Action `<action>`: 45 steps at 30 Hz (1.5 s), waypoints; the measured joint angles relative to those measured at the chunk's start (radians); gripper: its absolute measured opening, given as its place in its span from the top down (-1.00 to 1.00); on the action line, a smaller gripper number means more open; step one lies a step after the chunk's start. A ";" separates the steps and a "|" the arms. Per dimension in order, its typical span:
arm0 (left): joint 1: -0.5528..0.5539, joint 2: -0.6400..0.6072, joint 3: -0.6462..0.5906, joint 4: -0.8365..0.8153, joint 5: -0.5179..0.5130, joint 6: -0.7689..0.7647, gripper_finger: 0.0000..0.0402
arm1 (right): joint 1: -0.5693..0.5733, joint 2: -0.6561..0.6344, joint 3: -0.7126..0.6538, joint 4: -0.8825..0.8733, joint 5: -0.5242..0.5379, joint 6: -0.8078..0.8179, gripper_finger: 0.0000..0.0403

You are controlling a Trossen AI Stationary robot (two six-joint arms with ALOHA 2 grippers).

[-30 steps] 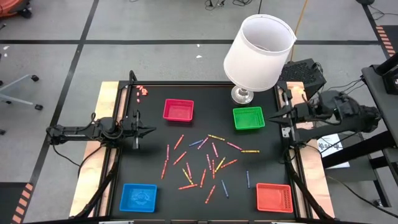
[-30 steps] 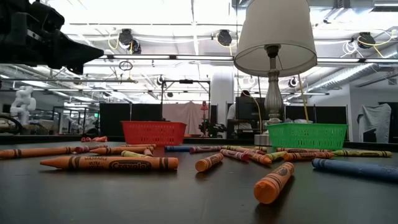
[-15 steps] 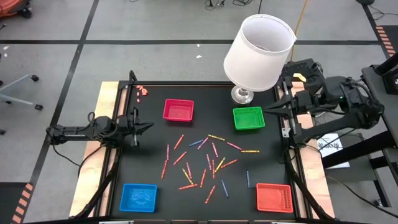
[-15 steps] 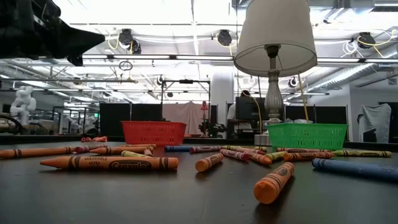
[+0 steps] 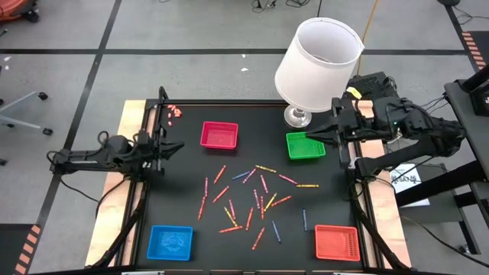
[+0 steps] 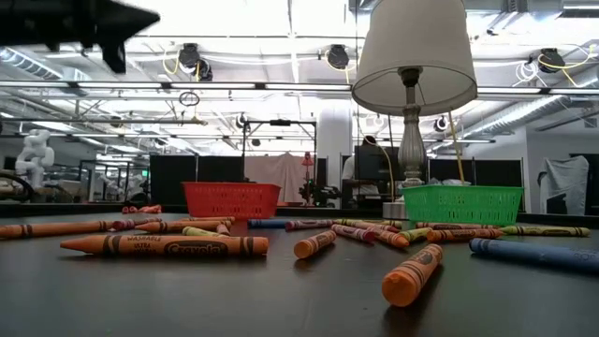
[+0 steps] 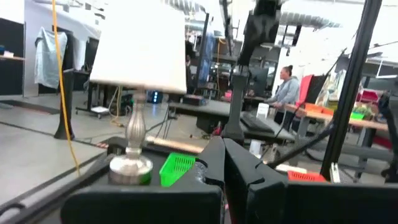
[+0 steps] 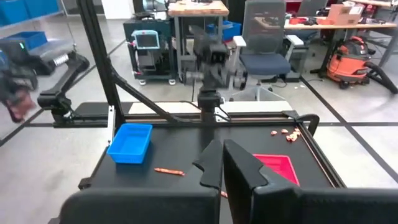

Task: Sort crayons
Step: Put the red crayon into the green basket

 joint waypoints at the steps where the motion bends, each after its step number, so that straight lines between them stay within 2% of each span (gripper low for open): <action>1: 0.000 0.028 0.040 -0.005 0.000 0.000 1.00 | 0.000 0.002 0.000 -0.004 0.000 0.000 1.00; 12: 0.000 0.307 0.590 -0.150 -0.036 -0.021 1.00 | 0.000 0.035 0.000 -0.008 0.000 -0.009 1.00; 21: 0.000 0.544 1.009 -0.434 0.056 -0.053 1.00 | 0.000 0.054 0.000 -0.013 0.000 0.028 1.00; 26: 0.000 0.683 1.198 -0.510 0.104 -0.053 1.00 | 0.000 0.058 0.000 -0.061 -0.003 0.106 1.00; 33: 0.000 0.817 1.336 -0.638 0.135 -0.053 1.00 | 0.008 0.061 0.000 -0.180 -0.004 0.246 1.00; 42: 0.000 0.877 1.347 -0.739 0.141 -0.112 1.00 | 0.051 0.061 0.000 -0.311 -0.005 0.324 1.00; 45: -0.003 0.888 1.347 -0.709 0.192 -0.110 1.00 | 0.055 0.064 0.000 -0.324 -0.005 0.318 1.00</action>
